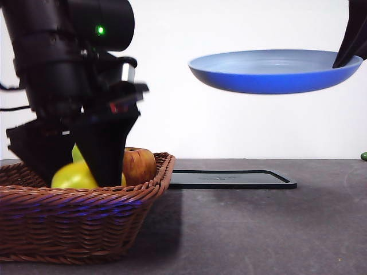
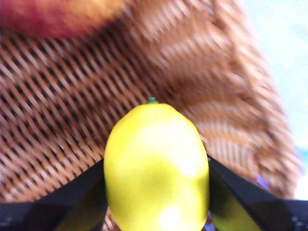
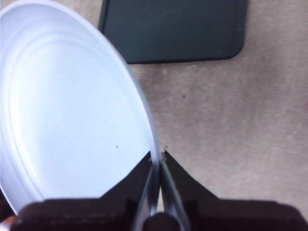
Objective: Take the lemon from the basket,put the lemon in the plate,hand out the plate
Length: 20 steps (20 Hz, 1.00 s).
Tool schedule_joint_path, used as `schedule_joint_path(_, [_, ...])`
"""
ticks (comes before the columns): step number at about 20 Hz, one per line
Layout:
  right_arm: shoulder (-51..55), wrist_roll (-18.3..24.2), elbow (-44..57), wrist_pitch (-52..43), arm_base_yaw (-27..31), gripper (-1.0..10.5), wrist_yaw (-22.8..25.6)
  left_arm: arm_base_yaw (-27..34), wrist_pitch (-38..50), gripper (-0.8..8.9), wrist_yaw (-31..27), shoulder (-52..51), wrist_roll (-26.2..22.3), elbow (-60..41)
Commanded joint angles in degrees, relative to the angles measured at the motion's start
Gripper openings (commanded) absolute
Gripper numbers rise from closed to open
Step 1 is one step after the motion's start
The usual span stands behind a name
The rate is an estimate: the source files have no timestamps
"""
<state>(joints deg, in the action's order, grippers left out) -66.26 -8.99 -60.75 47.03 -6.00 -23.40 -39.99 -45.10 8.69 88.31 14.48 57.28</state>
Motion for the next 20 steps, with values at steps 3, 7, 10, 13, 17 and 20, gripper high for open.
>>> schedule_joint_path(3, [-2.3, 0.0, -1.4, -1.8, 0.0, 0.0, 2.8, -1.6, -7.6, 1.63, 0.6, -4.7, -4.1, 9.4])
schedule_joint_path(7, [-5.8, -0.6, -1.4, -1.8, -0.3, 0.0, 2.2, -2.9, -11.2, 1.63, 0.8, -10.3, -4.2, 19.1])
schedule_joint_path(10, [-8.1, -1.7, -1.4, -2.1, -2.6, 0.0, 0.6, -4.8, -9.9, 1.65, 0.6, -11.0, -4.3, 24.0])
schedule_joint_path(13, [-9.5, -2.4, -1.4, -2.2, -6.1, 0.0, -1.9, -6.9, -6.3, 1.65, 0.4, -9.5, -4.7, 24.1])
schedule_joint_path(17, [-10.0, -4.0, -1.4, -2.5, -11.8, 0.0, -2.0, -9.1, -4.3, 1.65, -1.5, -5.9, -6.0, 24.1])
schedule_joint_path(20, [-10.0, -4.4, -1.4, -2.6, -14.2, 0.0, -2.0, -10.0, -4.2, 1.67, -3.1, -2.7, -6.2, 24.1])
